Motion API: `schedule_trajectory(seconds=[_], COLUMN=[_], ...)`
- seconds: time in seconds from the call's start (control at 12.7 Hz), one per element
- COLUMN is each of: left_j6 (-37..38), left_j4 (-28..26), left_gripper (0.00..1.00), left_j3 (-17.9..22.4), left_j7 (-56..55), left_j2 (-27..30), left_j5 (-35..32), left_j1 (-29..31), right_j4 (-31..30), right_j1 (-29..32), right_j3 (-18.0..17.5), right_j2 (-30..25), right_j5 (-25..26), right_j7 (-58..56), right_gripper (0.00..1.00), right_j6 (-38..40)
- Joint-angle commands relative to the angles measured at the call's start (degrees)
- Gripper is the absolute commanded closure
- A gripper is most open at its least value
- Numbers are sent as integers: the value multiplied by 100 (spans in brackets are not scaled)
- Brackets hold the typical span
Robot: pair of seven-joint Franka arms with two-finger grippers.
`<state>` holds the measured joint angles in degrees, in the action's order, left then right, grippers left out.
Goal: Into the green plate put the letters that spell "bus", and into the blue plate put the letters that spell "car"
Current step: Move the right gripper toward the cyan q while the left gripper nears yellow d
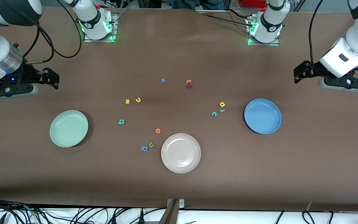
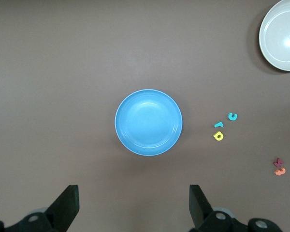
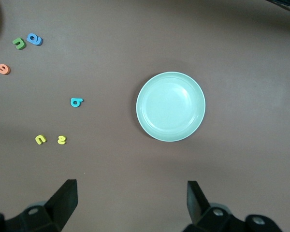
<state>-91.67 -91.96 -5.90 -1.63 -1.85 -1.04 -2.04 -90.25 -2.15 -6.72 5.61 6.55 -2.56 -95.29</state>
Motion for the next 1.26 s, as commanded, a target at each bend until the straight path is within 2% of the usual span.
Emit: schedule_trajectory(seconds=[0.0,0.24,0.39,0.55,0.79,1.1,1.18], left_j6=[150,448,449,379,-383,-2596,-2897], left_j4=[135,108,117,108,-57,-1611,-1849], left_gripper=[0,0,0,0,0,0,0], left_j3=[-8,-17,-17,-17,-87,-499,-570], left_j7=[31,102,163,303,313,243,277], left_j2=[-61,-227,-385,-700,-1105,-1151,-1185], left_j5=[-125,-107,-72,531,675,605,587], left_j1=[-25,-200,-306,-306,-499,-693,-702], right_j4=[-89,-238,-440,-826,-907,-1046,-1213], right_j1=[-22,-57,-58,-154,-487,-760,-796], right_j3=[21,13,4,-5,-5,4,4], right_j2=[-25,10,167,203,458,765,801], right_j5=[-31,-31,-66,-92,-93,-75,-58], right_j7=[-165,-412,-394,-324,368,1080,1404], right_gripper=[0,0,0,0,0,0,0], right_j6=[45,45,-243,-875,-1237,-1729,-1974])
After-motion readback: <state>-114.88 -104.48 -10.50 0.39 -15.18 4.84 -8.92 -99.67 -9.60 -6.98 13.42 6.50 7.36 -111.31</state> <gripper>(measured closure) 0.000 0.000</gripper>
